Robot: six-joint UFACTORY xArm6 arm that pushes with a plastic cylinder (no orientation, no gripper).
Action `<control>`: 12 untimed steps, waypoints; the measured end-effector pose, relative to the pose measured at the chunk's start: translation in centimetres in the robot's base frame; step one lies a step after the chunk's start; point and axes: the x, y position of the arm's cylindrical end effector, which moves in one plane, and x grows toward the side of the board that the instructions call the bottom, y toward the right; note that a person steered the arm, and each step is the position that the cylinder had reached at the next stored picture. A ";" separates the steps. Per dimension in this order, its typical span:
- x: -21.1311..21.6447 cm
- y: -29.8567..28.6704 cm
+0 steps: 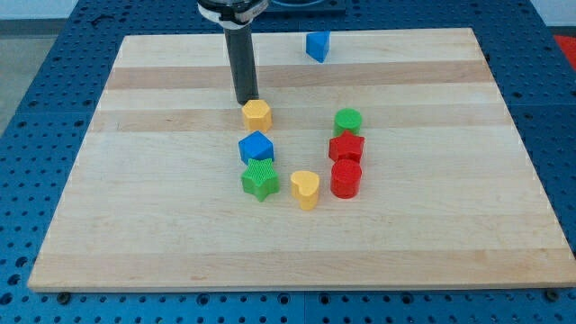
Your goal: Slide the yellow hexagon near to the blue cube
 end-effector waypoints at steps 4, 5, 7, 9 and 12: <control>0.8 -0.1; 1.3 -0.1; 1.5 1.8; 2.2 0.2; -0.5 10.4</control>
